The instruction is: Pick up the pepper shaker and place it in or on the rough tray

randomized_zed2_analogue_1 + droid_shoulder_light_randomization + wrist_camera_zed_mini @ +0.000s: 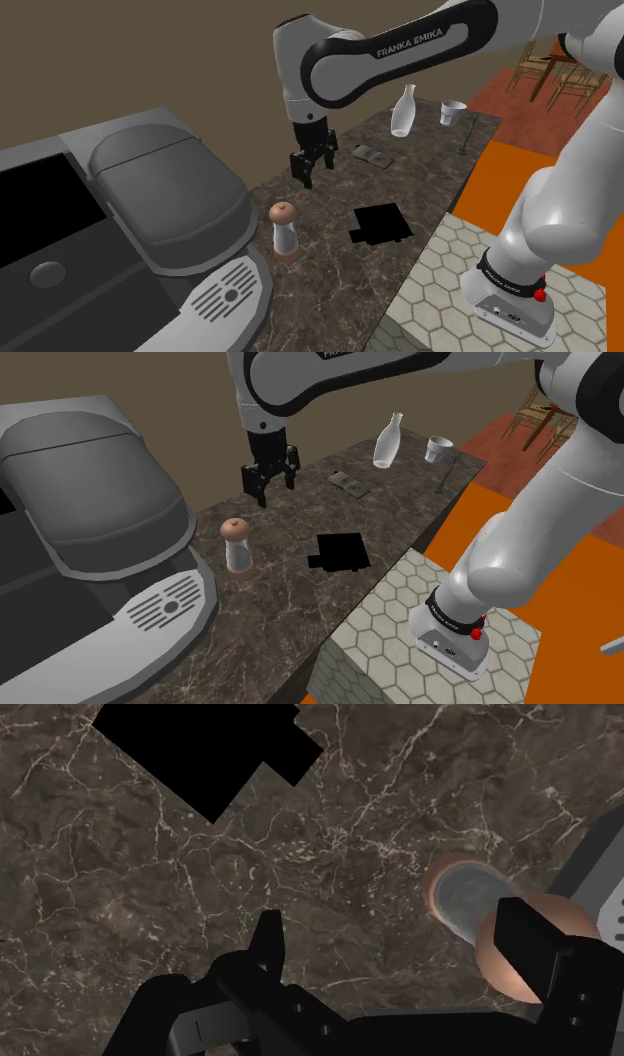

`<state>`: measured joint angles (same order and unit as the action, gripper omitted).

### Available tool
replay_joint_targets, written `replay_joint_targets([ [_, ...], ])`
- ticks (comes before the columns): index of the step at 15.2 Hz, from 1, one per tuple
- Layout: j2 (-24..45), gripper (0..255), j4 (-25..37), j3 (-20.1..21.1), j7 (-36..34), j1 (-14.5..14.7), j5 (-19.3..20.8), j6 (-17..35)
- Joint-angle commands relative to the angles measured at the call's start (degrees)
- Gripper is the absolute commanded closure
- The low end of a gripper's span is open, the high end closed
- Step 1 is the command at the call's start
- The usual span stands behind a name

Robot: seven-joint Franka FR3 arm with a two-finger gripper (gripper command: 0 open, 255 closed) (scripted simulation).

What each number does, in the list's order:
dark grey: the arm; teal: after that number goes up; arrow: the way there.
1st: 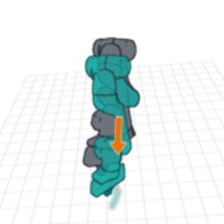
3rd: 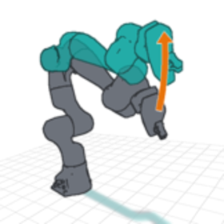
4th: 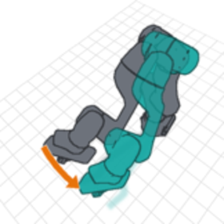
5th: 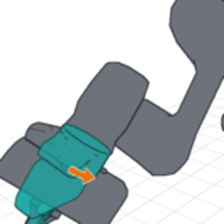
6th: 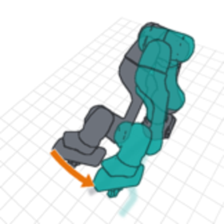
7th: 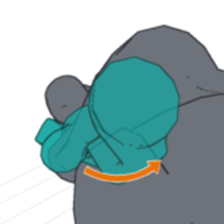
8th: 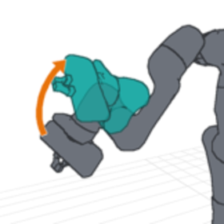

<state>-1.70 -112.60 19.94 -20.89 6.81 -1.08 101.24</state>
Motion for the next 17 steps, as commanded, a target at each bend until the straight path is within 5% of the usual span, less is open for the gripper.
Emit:
replay_joint_targets([
  [1,4.26,0,3.53,0.92,-1.77,0.80,0.76,0.38],
  [9,21.15,0,20.73,2.93,-8.08,5.83,4.83,-1.25],
  [17,21.26,0,15.02,2.77,-8.20,5.71,4.97,4.55],
])
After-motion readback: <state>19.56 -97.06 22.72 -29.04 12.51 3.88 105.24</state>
